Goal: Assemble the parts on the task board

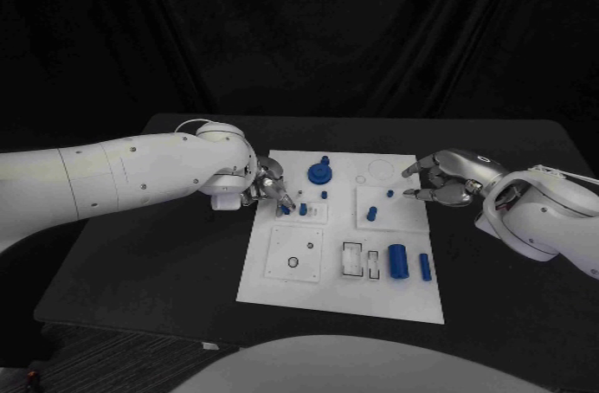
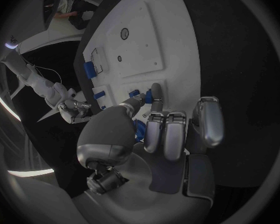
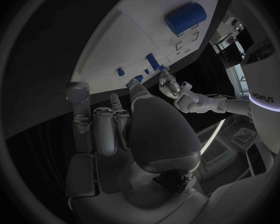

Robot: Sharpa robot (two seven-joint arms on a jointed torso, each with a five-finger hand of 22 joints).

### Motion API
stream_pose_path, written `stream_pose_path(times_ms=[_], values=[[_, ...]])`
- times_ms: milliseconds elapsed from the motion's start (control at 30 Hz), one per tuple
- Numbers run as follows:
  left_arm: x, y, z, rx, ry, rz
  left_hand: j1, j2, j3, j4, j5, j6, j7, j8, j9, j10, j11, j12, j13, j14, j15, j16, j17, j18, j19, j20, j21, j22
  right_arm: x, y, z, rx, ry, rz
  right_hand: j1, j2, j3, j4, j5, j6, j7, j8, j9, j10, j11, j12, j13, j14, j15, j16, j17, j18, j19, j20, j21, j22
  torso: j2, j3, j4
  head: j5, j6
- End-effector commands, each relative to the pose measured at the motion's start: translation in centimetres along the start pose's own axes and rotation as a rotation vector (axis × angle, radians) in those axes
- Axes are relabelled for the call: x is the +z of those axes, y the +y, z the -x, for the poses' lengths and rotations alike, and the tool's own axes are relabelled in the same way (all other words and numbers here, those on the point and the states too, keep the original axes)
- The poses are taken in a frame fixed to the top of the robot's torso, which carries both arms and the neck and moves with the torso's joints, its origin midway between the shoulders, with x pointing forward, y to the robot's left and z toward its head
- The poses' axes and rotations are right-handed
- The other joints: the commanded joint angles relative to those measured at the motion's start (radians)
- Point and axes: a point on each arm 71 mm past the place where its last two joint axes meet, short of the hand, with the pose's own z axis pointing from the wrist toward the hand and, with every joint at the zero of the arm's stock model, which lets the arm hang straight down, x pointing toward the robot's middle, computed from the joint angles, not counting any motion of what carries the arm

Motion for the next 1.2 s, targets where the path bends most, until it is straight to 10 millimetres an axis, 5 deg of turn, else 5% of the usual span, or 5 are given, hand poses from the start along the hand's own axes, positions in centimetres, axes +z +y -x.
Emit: stream_pose_path(times_ms=[33,600,700,967,1200], values=[[0.06,-0.03,-0.21,0.004,0.015,-0.004,0.009,0.002,0.003,-0.007,0.008,-0.01,-0.001,0.005,0.001,0.09,0.002,-0.007,0.251,0.104,0.002,0.003,0.263,0.005,-0.006,-0.001,-0.004,0.175,-0.01,-0.11,-0.14,0.0,0.004,-0.014,-0.001,0.007,0.001,-0.005,0.006,0.008,0.001,-0.004,-0.001,-0.005,-0.002,-0.006,0.163,0.054,0.003,-0.006,0.167,0.01,-0.005,-0.001,-0.003,0.085,0.0,0.0006,0.0,0.001,0.0],[0.02,0.12,-0.39,0.016,0.035,0.016,-0.039,0.007,-0.012,0.03,-0.054,-0.005,0.004,0.002,-0.004,0.084,0.006,-0.012,0.246,0.104,0.005,0.003,0.263,0.006,-0.01,0.001,-0.014,0.172,0.06,-0.13,-0.25,-0.001,0.015,-0.02,0.016,0.012,0.015,-0.023,0.077,0.01,0.003,-0.01,-0.003,-0.008,-0.001,-0.008,0.16,0.054,0.003,-0.007,0.166,0.011,-0.005,-0.001,-0.013,0.084,0.001,0.0001,0.0001,0.001,0.0],[0.02,0.08,-0.4,0.016,0.034,0.015,-0.079,0.008,-0.041,0.07,-0.126,0.001,0.008,0.002,-0.006,0.085,0.009,-0.012,0.247,0.104,0.008,0.003,0.263,0.006,-0.01,0.003,-0.016,0.172,0.07,-0.13,-0.27,-0.001,0.016,-0.02,0.017,0.012,0.017,-0.024,0.082,0.01,0.003,-0.01,-0.003,-0.007,-0.001,-0.008,0.16,0.054,0.003,-0.008,0.165,0.011,-0.005,-0.001,-0.014,0.084,0.0,-0.0003,0.0005,0.002,0.0],[0.03,0.1,-0.39,0.015,0.033,0.017,-0.153,0.019,-0.123,0.172,-0.168,0.01,0.009,0.005,-0.005,0.084,0.012,-0.012,0.246,0.104,0.01,0.003,0.263,0.006,-0.008,0.006,-0.018,0.173,0.05,-0.18,-0.3,-0.001,0.019,-0.023,0.024,0.011,0.023,-0.031,0.101,0.011,0.003,-0.012,-0.003,-0.008,-0.002,-0.008,0.16,0.054,0.003,-0.008,0.165,0.011,-0.005,-0.001,-0.017,0.084,0.001,-0.0002,0.0001,0.002,0.0],[0.04,0.19,-0.39,0.018,0.038,0.022,-0.154,0.04,-0.142,0.207,-0.125,0.014,0.008,0.011,0.0,0.083,0.011,-0.014,0.245,0.104,0.009,0.003,0.263,0.006,-0.008,0.006,-0.02,0.173,0.05,-0.18,-0.33,-0.001,0.022,-0.025,0.03,0.01,0.031,-0.038,0.122,0.012,0.003,-0.013,-0.003,-0.009,-0.002,-0.009,0.159,0.053,0.003,-0.009,0.164,0.011,-0.005,-0.001,-0.017,0.084,0.001,0.0003,0.0003,0.002,0.0]])
